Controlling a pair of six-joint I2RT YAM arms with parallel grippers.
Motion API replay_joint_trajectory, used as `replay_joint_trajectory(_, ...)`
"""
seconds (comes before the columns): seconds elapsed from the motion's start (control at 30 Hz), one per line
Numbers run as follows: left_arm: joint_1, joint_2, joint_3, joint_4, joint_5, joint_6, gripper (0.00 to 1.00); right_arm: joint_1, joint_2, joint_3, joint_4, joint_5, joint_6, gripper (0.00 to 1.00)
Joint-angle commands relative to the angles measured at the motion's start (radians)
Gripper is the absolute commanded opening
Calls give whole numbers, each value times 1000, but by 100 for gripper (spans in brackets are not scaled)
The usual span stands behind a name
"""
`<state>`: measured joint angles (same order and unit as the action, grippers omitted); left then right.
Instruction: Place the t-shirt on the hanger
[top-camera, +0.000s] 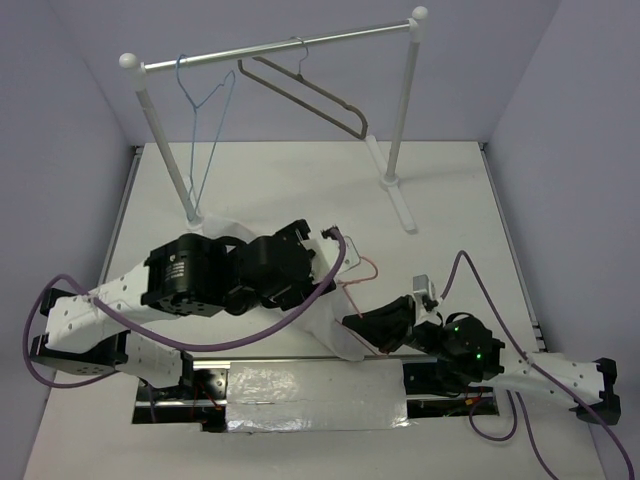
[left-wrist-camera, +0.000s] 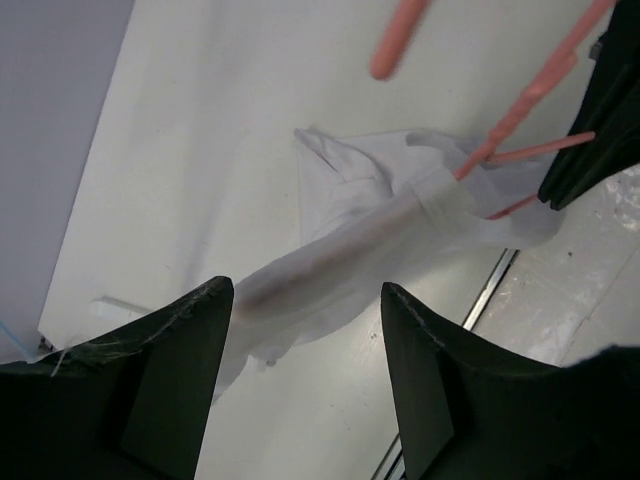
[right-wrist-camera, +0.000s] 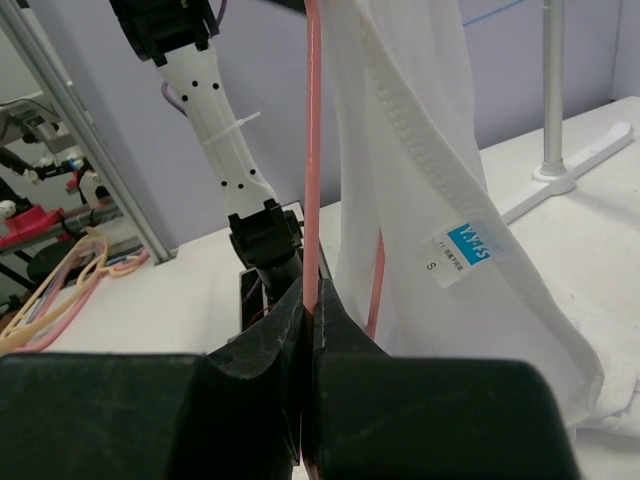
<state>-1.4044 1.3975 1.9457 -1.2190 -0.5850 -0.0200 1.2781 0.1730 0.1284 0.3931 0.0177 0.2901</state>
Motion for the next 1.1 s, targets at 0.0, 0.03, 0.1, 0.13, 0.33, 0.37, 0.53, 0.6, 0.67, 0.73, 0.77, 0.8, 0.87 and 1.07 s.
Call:
replay_joint_trajectory(0.0, -19, -18, -78, 65, 105, 69, 73, -3, -33, 8, 32, -24, 1, 0)
replay_joint_trajectory(0.03, -19, -31, -99, 78, 122, 81, 73, -3, -43, 8, 29, -45, 4, 0)
replay_joint_trajectory(0.1, -21, -48, -157, 123, 180, 95, 72, -3, -50, 13, 21, -55, 6, 0)
replay_joint_trajectory(0.13, -21, -73, -175, 147, 200, 112, 71, -3, -53, 16, 18, -58, 4, 0)
replay_joint_trajectory(0.33, -21, -144, -277, 251, 322, 152, 66, -3, -35, 33, 26, -104, 1, 0)
replay_joint_trajectory(0.37, -21, -152, -283, 254, 338, 152, 54, -3, -29, 33, 29, -104, 3, 0)
replay_joint_trajectory(0.53, -21, -201, -356, 292, 459, 144, 21, -3, -23, 31, 56, -111, 3, 0)
replay_joint_trajectory(0.6, -21, -212, -393, 302, 485, 134, 14, -3, -18, 34, 66, -134, -2, 0)
replay_joint_trajectory(0.67, -21, -210, -396, 271, 447, 126, 30, -3, -13, 46, 61, -151, -2, 0)
replay_joint_trajectory(0.73, -21, -215, -398, 254, 424, 118, 37, -3, -7, 56, 49, -160, -3, 0)
replay_joint_trajectory(0.77, -21, -219, -409, 257, 428, 120, 43, -3, -9, 54, 50, -163, -3, 0)
replay_joint_trajectory(0.8, -21, -230, -413, 259, 427, 117, 50, -3, -12, 53, 55, -167, -8, 0)
replay_joint_trajectory(0.87, -19, -235, -424, 257, 441, 112, 57, -3, -13, 56, 50, -165, -12, 0)
replay_joint_trajectory(1.07, -19, -246, -444, 256, 473, 101, 60, -2, 0, 73, 41, -167, -31, 0)
